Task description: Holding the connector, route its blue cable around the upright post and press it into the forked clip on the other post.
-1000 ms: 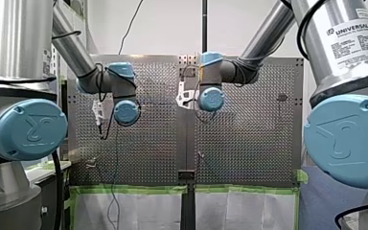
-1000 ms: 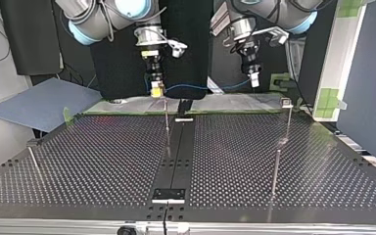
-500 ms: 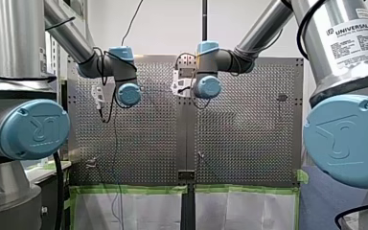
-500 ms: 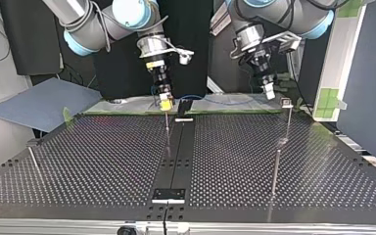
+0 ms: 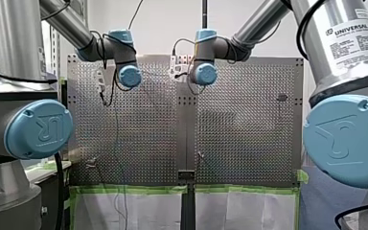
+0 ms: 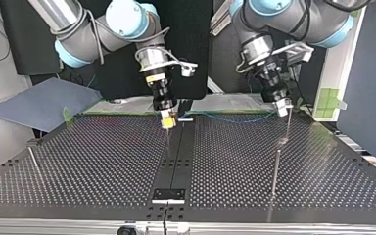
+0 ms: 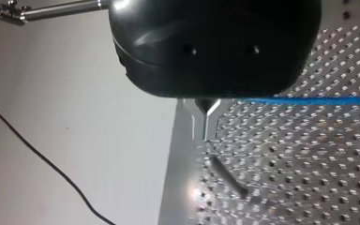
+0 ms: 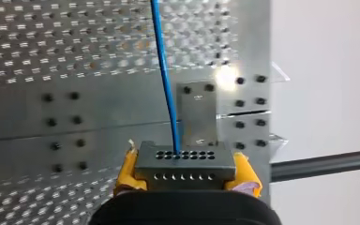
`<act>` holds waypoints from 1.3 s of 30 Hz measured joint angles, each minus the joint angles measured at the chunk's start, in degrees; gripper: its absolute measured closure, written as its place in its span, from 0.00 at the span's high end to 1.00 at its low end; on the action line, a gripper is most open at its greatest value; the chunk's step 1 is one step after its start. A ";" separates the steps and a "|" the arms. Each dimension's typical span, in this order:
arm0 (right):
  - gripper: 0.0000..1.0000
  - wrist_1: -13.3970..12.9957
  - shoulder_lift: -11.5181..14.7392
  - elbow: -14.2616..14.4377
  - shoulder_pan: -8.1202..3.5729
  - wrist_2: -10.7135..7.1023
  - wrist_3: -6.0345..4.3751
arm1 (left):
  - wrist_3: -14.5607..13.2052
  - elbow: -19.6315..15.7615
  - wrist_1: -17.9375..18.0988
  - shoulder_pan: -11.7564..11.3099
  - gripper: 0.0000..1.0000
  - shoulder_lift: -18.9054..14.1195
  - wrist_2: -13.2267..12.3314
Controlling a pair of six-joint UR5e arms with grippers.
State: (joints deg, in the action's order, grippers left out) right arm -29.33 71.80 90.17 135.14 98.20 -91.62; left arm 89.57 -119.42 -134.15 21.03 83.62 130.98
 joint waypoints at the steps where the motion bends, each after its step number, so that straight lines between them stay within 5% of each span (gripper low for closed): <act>1: 0.00 0.02 0.00 -0.43 -0.04 -0.08 -0.02 | 0.00 0.43 -0.36 -0.21 0.00 0.00 -0.23; 17: 0.00 2.05 -0.37 -7.88 -0.39 -3.77 -1.10 | 2.31 7.79 -5.58 -5.29 0.00 0.75 -5.40; 30: 0.00 4.15 -2.37 -10.39 -1.23 -3.98 -0.81 | 8.60 14.75 -7.81 -12.41 0.00 3.21 -12.49; 39: 0.00 4.68 -4.27 -12.19 -1.32 -4.09 -0.61 | 11.95 16.22 -8.65 -16.78 0.00 5.09 -16.86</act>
State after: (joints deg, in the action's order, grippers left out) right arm -24.64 67.53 77.97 133.82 94.11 -92.23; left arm 101.51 -103.20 -142.80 4.25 88.72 114.13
